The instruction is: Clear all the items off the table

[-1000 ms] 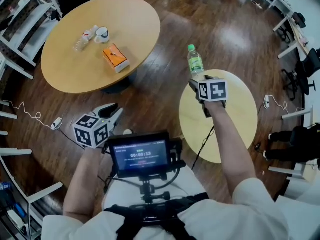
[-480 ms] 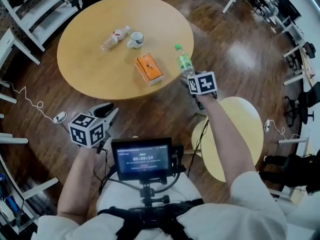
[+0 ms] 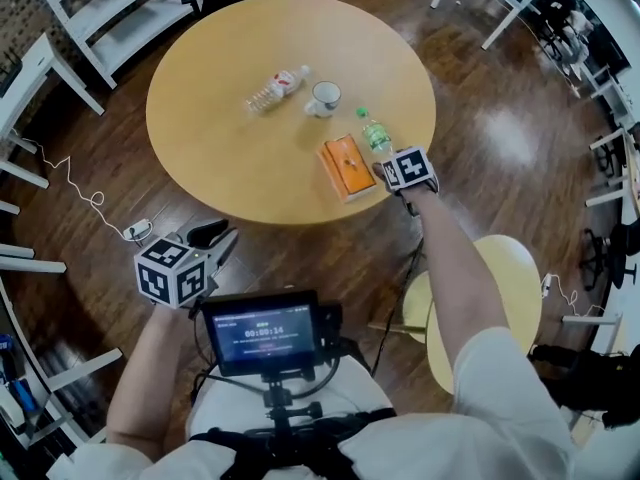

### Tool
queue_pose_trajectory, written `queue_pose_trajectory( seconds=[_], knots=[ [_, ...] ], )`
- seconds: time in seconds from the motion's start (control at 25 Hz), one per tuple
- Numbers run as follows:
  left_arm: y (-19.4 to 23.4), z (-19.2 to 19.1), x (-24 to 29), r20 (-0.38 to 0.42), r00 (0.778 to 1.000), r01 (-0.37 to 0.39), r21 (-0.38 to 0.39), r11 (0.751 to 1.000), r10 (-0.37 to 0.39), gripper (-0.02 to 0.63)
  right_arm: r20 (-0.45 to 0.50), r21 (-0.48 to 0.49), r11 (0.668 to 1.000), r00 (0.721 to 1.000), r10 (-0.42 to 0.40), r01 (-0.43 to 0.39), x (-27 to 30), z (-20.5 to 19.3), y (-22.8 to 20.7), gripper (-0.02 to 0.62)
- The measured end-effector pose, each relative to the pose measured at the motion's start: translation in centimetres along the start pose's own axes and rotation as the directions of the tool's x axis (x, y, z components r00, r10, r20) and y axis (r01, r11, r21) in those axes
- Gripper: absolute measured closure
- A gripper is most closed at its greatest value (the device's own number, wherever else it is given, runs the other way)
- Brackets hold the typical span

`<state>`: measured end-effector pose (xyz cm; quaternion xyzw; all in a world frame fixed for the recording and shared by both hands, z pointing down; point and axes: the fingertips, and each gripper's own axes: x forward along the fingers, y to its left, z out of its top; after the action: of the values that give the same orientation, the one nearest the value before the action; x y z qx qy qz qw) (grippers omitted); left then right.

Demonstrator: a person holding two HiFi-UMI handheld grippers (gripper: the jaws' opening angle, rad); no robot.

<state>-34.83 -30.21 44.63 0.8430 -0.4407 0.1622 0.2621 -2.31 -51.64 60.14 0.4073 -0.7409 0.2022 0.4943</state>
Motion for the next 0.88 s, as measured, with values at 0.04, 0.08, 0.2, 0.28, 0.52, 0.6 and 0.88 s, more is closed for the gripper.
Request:
queue_pose_trajectory(
  seconds=[0.04, 0.08, 0.2, 0.28, 0.52, 0.6, 0.88],
  knots=[
    [0.3, -0.1, 0.0, -0.006, 1.0, 0.0, -0.003, 1.0, 0.0, 0.508, -0.012, -0.024, 1.0, 1.0, 0.003, -0.003, 0.9, 0.2, 0.1, 0.298],
    [0.6, -0.2, 0.1, -0.014, 1.0, 0.0, -0.005, 1.0, 0.0, 0.508, -0.022, -0.046, 0.999, 1.0, 0.005, -0.006, 1.7, 0.4, 0.1, 0.298],
    [1.3, -1.0, 0.3, -0.045, 0.999, -0.006, -0.007, 1.0, 0.005, 0.508, -0.046, -0.07, 0.997, 0.999, 0.018, -0.021, 3.7, 0.5, 0.0, 0.296],
    [1.6, -1.4, 0.5, -0.06, 0.998, -0.008, -0.013, 1.0, 0.007, 0.508, -0.049, -0.05, 0.997, 0.998, 0.05, -0.052, 4.7, 0.2, 0.2, 0.29],
    [1.2, -1.2, 1.8, -0.075, 0.997, 0.024, -0.018, 1.0, -0.025, 0.508, -0.013, -0.012, 0.994, 0.994, 0.106, -0.106, 5.4, -0.5, 0.6, 0.279],
    [0.7, -1.2, 2.3, -0.084, 0.996, 0.041, -0.009, 0.999, -0.042, 0.508, 0.011, -0.008, 0.994, 0.994, 0.109, -0.109, 5.1, -0.3, 0.5, 0.249],
    [-1.0, -0.8, 3.9, -0.094, 0.992, 0.086, 0.011, 0.996, -0.084, 0.508, 0.117, 0.019, 0.985, 0.979, 0.169, -0.173, 2.7, -0.3, 0.5, 0.23]
  ],
)
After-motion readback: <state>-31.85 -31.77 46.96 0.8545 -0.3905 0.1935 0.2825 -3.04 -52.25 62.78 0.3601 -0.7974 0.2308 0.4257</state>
